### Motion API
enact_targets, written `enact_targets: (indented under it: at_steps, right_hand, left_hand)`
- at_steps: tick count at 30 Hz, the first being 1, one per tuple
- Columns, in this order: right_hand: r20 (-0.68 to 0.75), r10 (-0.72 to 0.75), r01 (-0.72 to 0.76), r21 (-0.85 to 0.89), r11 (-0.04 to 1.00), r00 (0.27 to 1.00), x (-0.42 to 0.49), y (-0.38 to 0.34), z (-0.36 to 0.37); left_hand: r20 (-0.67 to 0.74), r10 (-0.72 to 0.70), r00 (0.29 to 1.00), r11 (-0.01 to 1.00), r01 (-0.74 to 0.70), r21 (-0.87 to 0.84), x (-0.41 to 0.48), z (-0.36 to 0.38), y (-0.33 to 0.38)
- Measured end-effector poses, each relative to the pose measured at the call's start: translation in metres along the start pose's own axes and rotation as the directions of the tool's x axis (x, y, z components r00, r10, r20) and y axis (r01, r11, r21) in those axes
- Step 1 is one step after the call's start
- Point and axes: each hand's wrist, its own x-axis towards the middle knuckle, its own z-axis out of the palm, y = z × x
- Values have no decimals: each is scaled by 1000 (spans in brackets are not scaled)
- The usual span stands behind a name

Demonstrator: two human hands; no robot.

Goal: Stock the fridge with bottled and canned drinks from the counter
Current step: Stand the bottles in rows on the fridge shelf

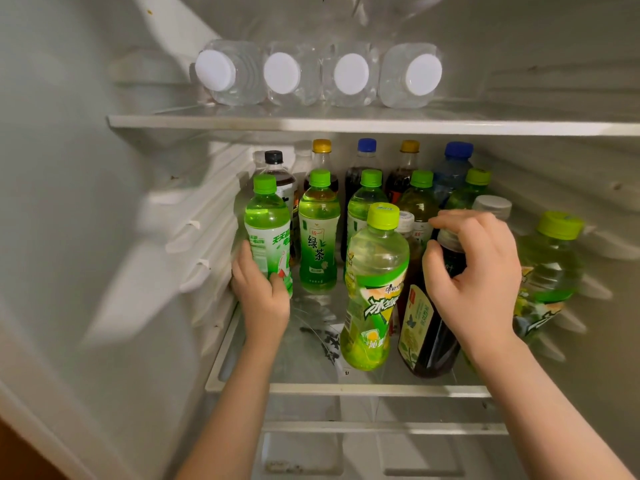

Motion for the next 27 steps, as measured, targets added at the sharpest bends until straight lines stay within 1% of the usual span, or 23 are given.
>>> enact_targets:
  at_steps: [3, 5, 10, 13, 16, 21, 23, 27]
  right_hand:
    - [1, 3, -3, 2, 1000, 1000, 0, 0, 0]
    - [6, -1, 0, 7, 1000, 1000, 0, 0, 0]
    - [11, -6, 5, 18, 1000, 1000, 0, 1, -1]
    - [16, -11, 10, 15, 1000, 1000, 1, 0, -2]
    - [22, -19, 18, 17, 1000, 1000, 1, 1, -4]
    - [30, -27, 27, 11, 1000, 999, 1, 2, -6]
    - [30, -32, 31, 12, 999, 999, 1, 2, -6]
    - [21, -31, 31, 14, 999, 999, 1, 2, -4]
  left_hand:
    - [39, -30, 999, 999, 28, 46, -4, 2, -4]
    - [37, -55, 998, 997, 53, 61, -3, 2, -5]
    - [40, -87, 995, 996, 88, -28, -12, 9, -2]
    - [8, -118, 993, 993, 118, -6, -10, 13, -3]
    - [53, -184, 982, 982, 186, -35, 0, 13, -6]
    - [41, -168, 985, 986, 168, 3, 3, 18, -7]
    - [40, -163, 986, 986, 164, -25, 0, 16, -9]
    - [50, -104, 993, 993, 106, -48, -1, 12, -10]
